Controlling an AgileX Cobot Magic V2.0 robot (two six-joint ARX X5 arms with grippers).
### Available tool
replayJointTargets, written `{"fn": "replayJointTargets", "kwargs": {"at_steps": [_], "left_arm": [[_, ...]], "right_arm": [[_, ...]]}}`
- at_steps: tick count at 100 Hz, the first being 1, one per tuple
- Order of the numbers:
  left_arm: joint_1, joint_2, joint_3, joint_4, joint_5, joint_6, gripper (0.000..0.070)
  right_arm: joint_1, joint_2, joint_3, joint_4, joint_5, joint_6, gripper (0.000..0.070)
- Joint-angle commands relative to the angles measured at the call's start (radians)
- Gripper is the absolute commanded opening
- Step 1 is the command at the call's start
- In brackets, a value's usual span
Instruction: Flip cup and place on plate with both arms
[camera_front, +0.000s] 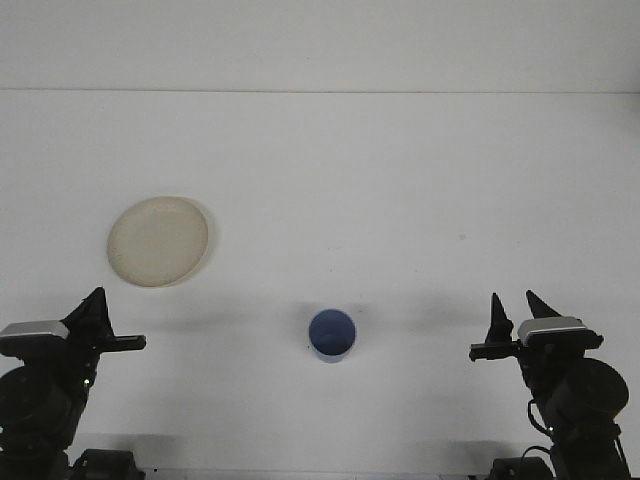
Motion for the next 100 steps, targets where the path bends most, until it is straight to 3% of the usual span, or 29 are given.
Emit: {"fn": "replayJointTargets", "kwargs": {"at_steps": [1, 31, 83, 89, 100], "left_arm": [[0.001, 0.077, 0.098, -0.096, -0.001, 0.006, 0.0011], [0.001, 0.361, 0.370, -0.482, 0.000, 0.008, 0.0011], [0.001, 0.362, 0.377, -0.426, 0.000, -0.004, 0.0019], [0.001, 0.362, 0.377, -0.428, -0.001, -0.004, 0.0073], [0.001, 0.362, 0.377, -0.446, -0.001, -0.004, 0.0344]], "right_arm": [[0.002, 0.001, 0.012, 0.013, 0.000, -0.003, 0.0364], [0.002, 0.001, 0.012, 0.013, 0.000, -0.003, 0.0364], [0.002, 0.001, 0.012, 0.013, 0.000, -0.003, 0.0364], [0.002, 0.001, 0.012, 0.013, 0.000, -0.003, 0.0364], [0.002, 0.001, 0.012, 0.014, 0.000, -0.003, 0.0364]]}}
